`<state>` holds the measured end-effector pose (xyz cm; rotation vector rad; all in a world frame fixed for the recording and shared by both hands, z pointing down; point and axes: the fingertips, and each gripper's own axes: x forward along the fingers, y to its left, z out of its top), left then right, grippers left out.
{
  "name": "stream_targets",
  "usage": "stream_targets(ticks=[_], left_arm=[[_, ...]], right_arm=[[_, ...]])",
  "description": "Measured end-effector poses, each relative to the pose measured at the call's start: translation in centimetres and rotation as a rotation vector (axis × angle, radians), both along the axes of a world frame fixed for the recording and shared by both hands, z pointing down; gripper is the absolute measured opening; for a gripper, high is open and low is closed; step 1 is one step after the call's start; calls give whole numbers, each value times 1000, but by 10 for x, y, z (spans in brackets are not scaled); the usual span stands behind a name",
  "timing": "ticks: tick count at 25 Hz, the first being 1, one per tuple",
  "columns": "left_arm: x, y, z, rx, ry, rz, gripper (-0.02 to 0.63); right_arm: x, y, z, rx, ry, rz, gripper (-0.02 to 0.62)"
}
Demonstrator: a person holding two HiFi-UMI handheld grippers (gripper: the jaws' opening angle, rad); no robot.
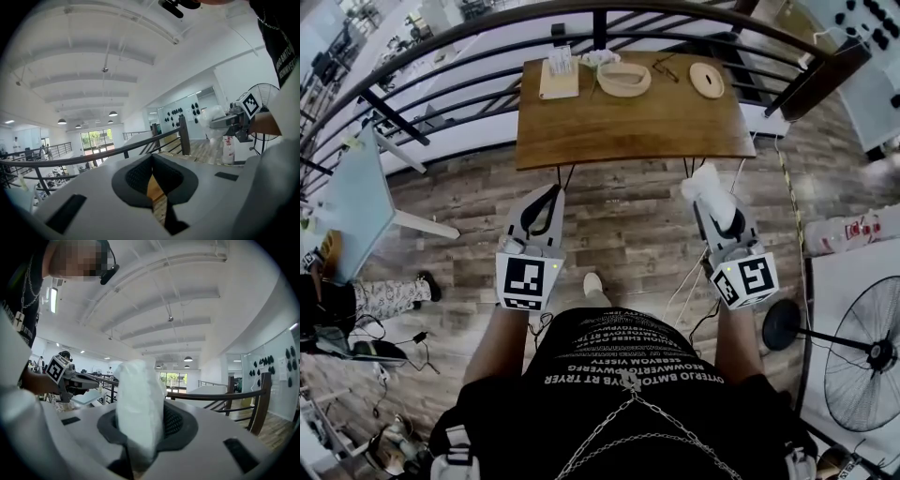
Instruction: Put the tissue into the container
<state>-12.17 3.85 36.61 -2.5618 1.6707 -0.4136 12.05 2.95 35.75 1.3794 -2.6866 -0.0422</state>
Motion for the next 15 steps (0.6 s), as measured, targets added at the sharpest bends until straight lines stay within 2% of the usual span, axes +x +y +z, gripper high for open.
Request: stream_targets(ticks=[15], left_arm=[[-41, -59, -5, 11, 4, 56, 25]], right_arm=[[-44, -51, -20, 47, 16, 40, 115]])
